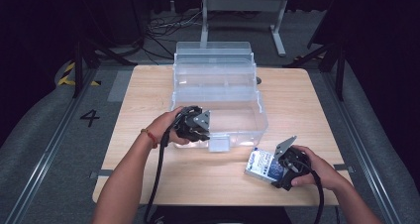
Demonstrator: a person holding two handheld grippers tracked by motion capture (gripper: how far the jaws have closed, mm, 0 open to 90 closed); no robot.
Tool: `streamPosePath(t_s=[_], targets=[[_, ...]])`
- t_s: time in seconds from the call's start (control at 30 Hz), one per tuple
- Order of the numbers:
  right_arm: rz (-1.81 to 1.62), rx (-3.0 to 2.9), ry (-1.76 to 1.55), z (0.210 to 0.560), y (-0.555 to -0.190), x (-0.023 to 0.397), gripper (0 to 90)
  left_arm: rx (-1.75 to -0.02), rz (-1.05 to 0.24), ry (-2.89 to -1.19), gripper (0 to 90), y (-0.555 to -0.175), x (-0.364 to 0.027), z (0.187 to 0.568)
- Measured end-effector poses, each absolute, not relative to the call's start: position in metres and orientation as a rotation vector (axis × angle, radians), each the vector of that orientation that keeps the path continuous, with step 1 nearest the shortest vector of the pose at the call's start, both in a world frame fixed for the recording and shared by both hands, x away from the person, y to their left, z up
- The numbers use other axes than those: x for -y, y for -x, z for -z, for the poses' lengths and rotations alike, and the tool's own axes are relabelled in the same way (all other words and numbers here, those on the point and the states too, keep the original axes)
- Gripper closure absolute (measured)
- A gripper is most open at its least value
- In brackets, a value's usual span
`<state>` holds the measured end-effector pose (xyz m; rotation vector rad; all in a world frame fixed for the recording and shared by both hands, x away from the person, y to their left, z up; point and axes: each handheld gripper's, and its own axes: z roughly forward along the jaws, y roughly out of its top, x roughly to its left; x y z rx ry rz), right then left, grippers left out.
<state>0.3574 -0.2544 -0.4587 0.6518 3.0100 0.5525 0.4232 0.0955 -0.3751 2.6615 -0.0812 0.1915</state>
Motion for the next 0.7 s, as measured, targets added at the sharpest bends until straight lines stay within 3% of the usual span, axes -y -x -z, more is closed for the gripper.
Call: streamPosePath(t_s=[0.33, 0.4, 0.5, 0.7], targets=[[-0.518, -3.027, -0.627, 0.458, -0.356, 0.255, 2.9, 0.004, -0.244, -2.628, 74.5, -0.406, -0.118, 0.376], [-0.517, -3.024, -0.617, 0.457, -0.356, 0.256, 3.2, -0.023, -0.260, -2.604, 66.7, -0.402, -0.122, 0.374], [-0.521, -3.017, -0.607, 0.455, -0.356, 0.256, 3.8, -0.077, -0.281, -2.531, 63.6, -0.393, -0.129, 0.368], [-0.537, -3.013, -0.569, 0.451, -0.353, 0.256, 4.4, -0.237, -0.439, -2.449, 41.6, -0.371, -0.140, 0.359]])
